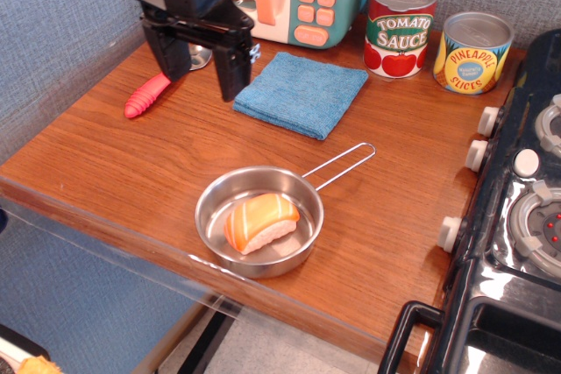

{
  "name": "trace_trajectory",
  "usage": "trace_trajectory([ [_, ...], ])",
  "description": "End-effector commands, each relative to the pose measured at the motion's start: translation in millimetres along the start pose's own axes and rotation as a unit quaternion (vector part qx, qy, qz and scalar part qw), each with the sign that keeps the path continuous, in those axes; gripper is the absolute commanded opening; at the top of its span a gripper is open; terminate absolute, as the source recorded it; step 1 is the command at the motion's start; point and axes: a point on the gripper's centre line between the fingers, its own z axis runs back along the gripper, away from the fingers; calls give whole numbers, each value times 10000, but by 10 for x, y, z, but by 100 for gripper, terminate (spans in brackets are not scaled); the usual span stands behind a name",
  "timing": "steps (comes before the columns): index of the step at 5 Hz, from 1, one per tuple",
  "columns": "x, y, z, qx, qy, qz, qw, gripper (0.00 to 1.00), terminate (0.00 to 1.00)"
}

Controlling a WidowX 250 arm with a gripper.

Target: PLACE THE BLUE CLOTH NEAR THE OVEN

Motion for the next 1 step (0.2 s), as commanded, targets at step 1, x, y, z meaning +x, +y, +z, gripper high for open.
trace_trajectory([
  [1, 10, 0, 194, 84, -237, -13, 9997, 100, 100],
])
